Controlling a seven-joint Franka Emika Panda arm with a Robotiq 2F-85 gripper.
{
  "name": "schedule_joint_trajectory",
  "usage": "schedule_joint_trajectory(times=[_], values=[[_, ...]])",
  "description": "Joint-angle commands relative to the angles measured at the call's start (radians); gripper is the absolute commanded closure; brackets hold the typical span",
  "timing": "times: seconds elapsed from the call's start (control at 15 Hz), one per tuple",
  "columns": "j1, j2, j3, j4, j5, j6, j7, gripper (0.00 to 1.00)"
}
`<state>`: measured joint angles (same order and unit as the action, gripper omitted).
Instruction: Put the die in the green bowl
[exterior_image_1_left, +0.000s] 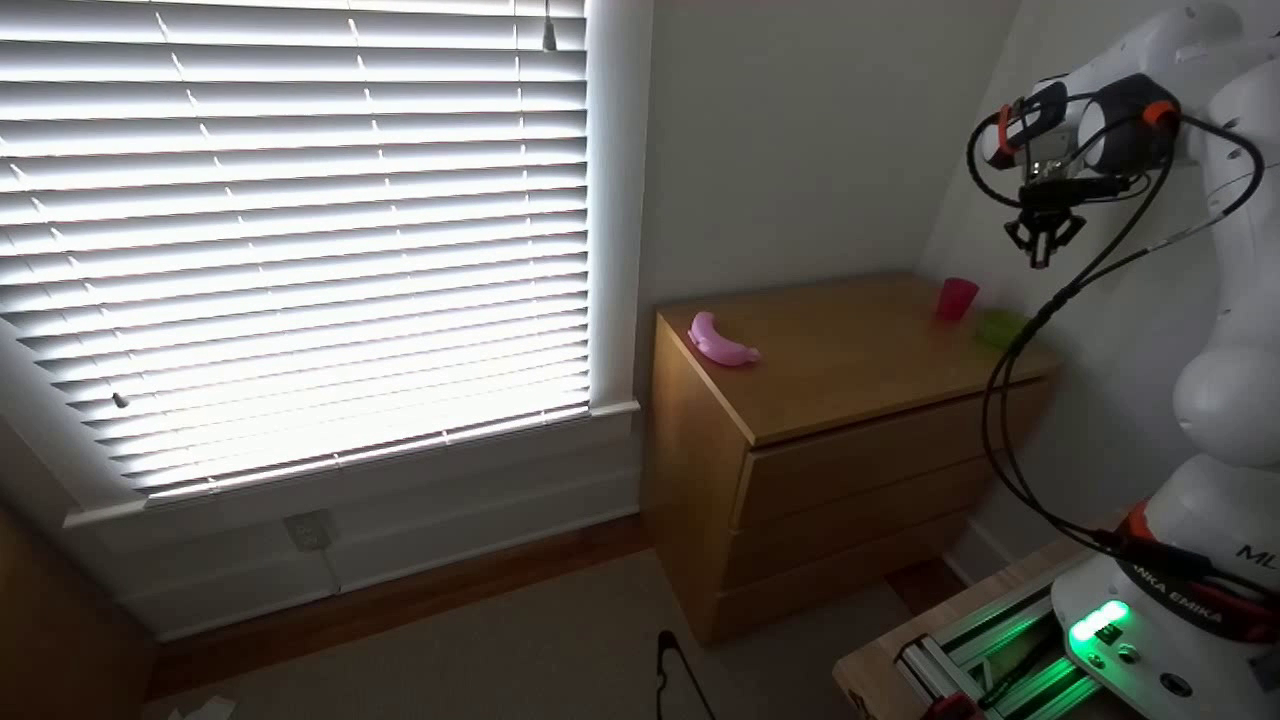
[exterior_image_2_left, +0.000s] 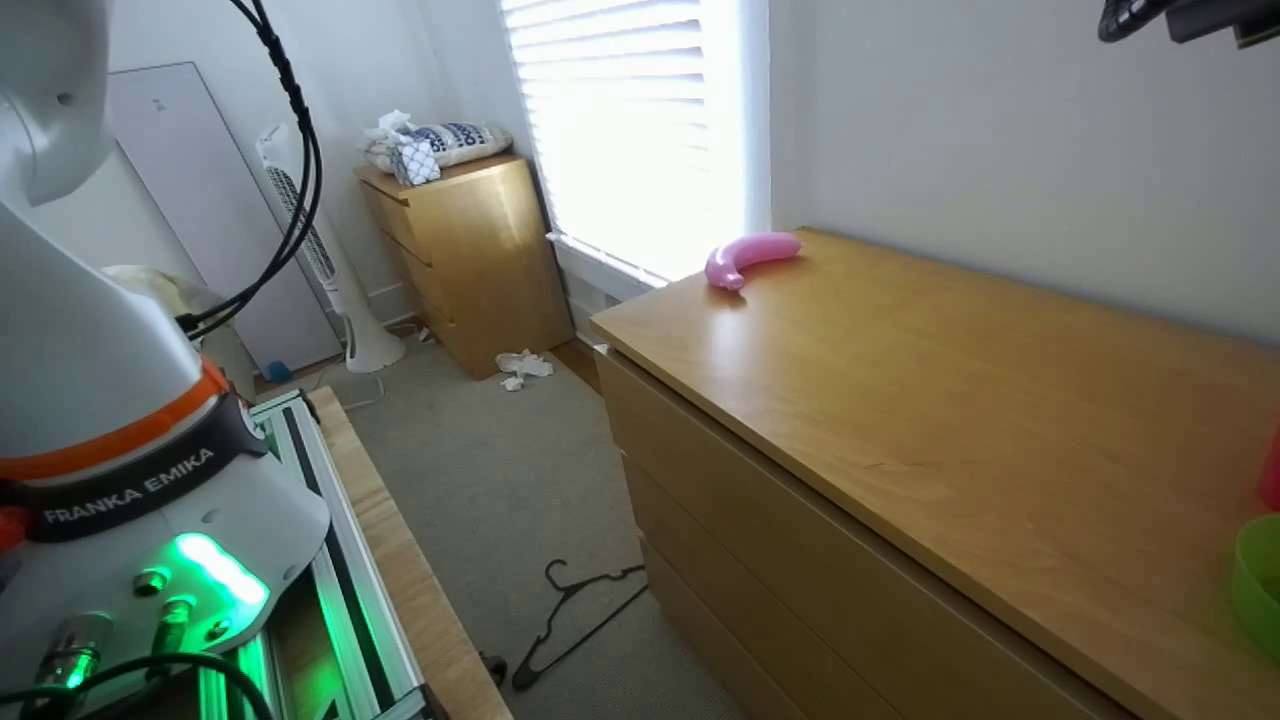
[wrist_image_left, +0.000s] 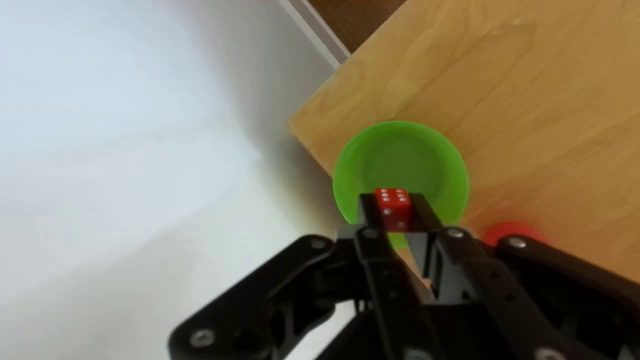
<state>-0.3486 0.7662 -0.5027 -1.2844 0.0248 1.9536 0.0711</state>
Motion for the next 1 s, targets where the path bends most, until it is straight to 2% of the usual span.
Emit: schedule_joint_trajectory(times=[0.0, 0.53, 0.6, 0.67, 0.8, 0.93], values=[[0.002, -0.070, -0.016, -0.091, 0.033, 0.052, 0.061, 0.96], [0.011, -0.059, -0.041, -0.124, 0.015, 0.209, 0.156, 0.96], [0.012, -0.057, -0.042, -0.127, 0.014, 0.223, 0.166, 0.81], [0.011, -0.057, -0.041, -0.127, 0.015, 0.224, 0.175, 0.57], [0.014, -0.055, -0.044, -0.128, 0.009, 0.231, 0.192, 0.54], [0.015, -0.052, -0.046, -0.125, 0.002, 0.230, 0.205, 0.39]])
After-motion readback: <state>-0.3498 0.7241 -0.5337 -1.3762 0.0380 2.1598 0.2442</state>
